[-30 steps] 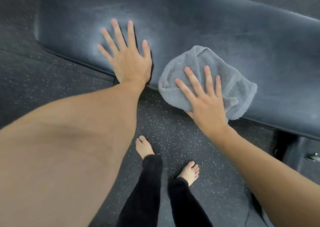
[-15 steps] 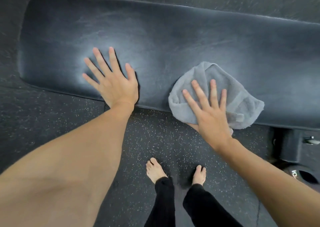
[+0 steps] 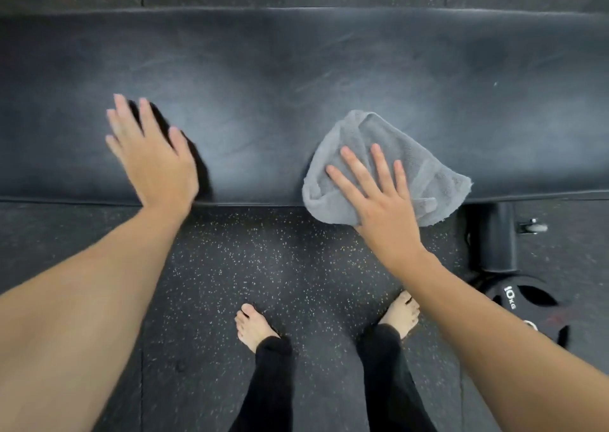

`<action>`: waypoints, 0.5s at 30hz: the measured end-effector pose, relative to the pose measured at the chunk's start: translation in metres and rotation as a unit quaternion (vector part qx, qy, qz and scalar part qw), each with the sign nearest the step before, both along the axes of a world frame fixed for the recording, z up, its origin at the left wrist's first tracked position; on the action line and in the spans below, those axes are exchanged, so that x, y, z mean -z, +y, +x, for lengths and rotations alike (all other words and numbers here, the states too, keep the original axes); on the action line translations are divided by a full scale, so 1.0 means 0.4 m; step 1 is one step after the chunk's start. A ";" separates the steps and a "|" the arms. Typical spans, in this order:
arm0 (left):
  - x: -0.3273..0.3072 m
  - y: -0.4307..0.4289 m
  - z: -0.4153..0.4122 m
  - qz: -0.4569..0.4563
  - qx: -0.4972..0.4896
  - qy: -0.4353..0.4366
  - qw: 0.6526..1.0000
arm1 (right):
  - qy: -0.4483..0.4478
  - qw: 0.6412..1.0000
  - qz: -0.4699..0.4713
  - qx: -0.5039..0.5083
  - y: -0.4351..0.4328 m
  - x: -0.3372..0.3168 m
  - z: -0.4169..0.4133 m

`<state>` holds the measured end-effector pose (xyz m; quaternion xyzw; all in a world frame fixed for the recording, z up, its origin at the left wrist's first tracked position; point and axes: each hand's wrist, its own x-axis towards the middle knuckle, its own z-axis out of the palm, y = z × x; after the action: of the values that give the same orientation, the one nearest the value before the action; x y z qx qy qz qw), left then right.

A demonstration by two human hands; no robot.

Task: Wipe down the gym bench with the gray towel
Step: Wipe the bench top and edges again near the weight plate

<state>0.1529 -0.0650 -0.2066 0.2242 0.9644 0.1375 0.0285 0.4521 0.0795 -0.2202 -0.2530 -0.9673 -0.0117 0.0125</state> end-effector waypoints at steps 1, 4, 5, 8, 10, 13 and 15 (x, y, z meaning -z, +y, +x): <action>-0.007 0.055 0.065 0.029 0.046 -0.008 0.998 | -0.002 1.000 0.003 0.012 0.032 -0.005 0.048; -0.034 0.253 0.256 0.089 0.171 -0.031 0.981 | -0.028 0.999 -0.008 0.021 0.124 -0.019 0.156; -0.038 0.320 0.311 0.099 0.192 -0.037 0.976 | -0.033 0.999 -0.010 0.016 0.150 -0.023 0.179; -0.013 0.461 0.432 0.055 0.205 -0.044 0.976 | -0.029 0.999 -0.007 0.015 0.200 -0.020 0.234; 0.027 0.482 0.468 -0.012 0.198 0.009 0.980 | -0.009 0.999 -0.015 0.046 0.218 -0.005 0.273; 0.046 0.479 0.460 -0.021 0.194 0.030 0.980 | 0.026 0.986 -0.056 0.156 0.216 0.024 0.311; 0.040 0.479 0.460 -0.021 0.189 0.036 0.981 | 0.089 0.960 -0.112 0.241 0.178 0.025 0.312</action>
<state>0.3370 0.1265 -0.2225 0.4066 0.9077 0.1012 0.0244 0.5770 0.1506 -0.2303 -0.4781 -0.8679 0.1165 0.0671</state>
